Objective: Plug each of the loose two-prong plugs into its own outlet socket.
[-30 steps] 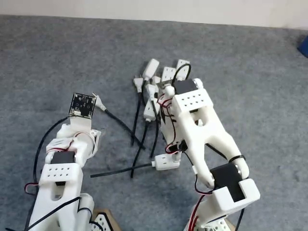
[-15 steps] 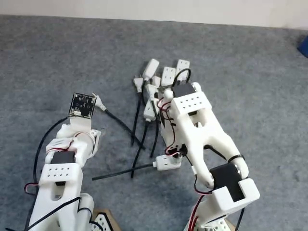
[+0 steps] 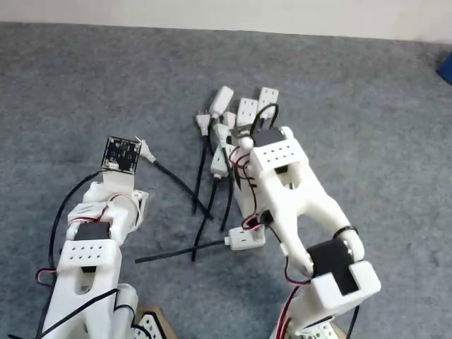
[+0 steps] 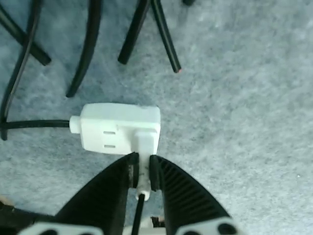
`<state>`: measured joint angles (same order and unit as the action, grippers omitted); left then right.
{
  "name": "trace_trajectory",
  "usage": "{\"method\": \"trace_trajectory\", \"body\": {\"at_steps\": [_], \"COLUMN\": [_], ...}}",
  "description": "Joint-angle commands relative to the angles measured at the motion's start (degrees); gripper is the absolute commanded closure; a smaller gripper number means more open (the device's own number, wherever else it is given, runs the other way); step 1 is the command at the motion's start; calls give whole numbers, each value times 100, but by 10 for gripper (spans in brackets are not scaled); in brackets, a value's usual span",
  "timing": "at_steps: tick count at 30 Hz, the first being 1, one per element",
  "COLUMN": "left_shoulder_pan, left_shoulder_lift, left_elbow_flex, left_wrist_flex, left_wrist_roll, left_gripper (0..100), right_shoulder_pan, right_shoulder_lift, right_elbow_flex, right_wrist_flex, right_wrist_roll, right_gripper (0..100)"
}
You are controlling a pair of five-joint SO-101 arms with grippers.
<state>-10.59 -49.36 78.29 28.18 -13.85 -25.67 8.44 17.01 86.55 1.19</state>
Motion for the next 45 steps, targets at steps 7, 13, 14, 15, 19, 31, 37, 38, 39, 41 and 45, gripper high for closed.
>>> {"method": "trace_trajectory", "body": {"at_steps": [7,13,14,15,19,31,37,38,39,41,45], "left_shoulder_pan": [-31,-22,-22,-22,4,664,2273,2536,2809,3292,3855], "left_shoulder_lift": [-4,-4,-4,-4,-4,4,13,13,13,92,848], "left_elbow_flex": [-13,-13,-13,-13,-13,-752,-2334,-2589,-2809,-3116,-3257], "left_wrist_flex": [-123,-123,-123,-123,-123,1090,3420,3745,4009,4440,4738], "left_wrist_roll": [44,44,44,44,44,-352,-598,-598,-607,-826,-1187], "left_gripper": [752,752,752,752,752,748,747,747,747,747,747], "right_shoulder_pan": [-189,-189,-189,-189,-180,2747,4629,4901,5130,5429,5569], "right_shoulder_lift": [207,-330,-470,-602,-1033,-2633,-3688,-3969,-4268,-4919,-6167], "right_elbow_flex": [479,-4,-92,-198,-901,-2308,-804,-426,13,1095,3635], "right_wrist_flex": [-620,84,198,330,963,1464,1165,919,655,66,-1262], "right_wrist_roll": [-44,-70,-70,-44,202,273,1363,1468,1538,1662,1741], "right_gripper": [992,878,834,793,656,630,630,630,630,630,630]}}
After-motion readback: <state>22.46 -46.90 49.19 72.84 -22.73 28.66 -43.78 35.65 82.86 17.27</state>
